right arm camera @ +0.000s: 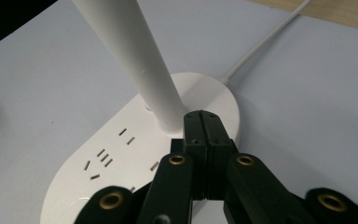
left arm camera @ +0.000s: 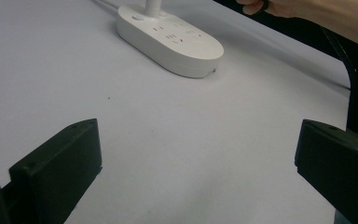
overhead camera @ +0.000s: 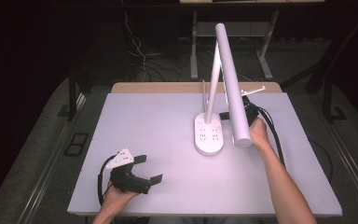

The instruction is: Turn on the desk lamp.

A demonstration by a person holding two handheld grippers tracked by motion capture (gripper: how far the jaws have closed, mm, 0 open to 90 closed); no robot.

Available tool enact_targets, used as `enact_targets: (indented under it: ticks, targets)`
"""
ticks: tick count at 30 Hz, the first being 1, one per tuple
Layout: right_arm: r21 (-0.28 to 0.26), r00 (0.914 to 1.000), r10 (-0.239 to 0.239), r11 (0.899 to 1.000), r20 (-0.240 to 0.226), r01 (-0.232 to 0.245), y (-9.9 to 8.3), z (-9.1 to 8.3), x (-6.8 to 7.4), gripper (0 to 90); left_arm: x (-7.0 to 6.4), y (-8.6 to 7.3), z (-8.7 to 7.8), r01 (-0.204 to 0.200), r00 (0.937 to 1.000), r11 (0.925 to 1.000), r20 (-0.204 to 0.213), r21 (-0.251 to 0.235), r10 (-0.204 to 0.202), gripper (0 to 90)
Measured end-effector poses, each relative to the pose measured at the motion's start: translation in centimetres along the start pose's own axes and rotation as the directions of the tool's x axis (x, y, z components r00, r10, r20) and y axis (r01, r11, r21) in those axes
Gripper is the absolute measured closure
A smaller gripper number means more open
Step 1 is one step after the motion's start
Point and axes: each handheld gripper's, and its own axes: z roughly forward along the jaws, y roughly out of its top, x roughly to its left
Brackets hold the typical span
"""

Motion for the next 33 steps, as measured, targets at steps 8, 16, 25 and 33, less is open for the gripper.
enact_targets:
  ticks: [8,16,25,33]
  targets:
    - [-0.013,0.9997,-0.022,1.0,0.007,0.022,0.2,-1.7,0.4,90.0,0.0,0.0,0.0,0.001,1.0,1.0,0.0,0.0,-0.001,0.0]
    - [-0.029,0.9998,-0.019,0.999,0.009,0.019,-0.4,-3.8,1.1,81.7,0.0,0.0,0.1,0.0,1.0,1.0,0.0,0.002,0.0,0.0]
    - [-0.052,0.9996,0.016,0.999,0.023,-0.015,-2.1,-5.6,1.7,47.6,-0.1,0.0,0.2,-0.005,1.0,1.0,0.003,0.005,0.005,0.0]
    - [-0.073,0.9984,0.036,0.997,0.044,-0.032,-3.9,-6.9,2.9,7.2,-0.2,0.1,0.2,-0.004,1.0,1.0,0.006,0.003,0.004,0.0]
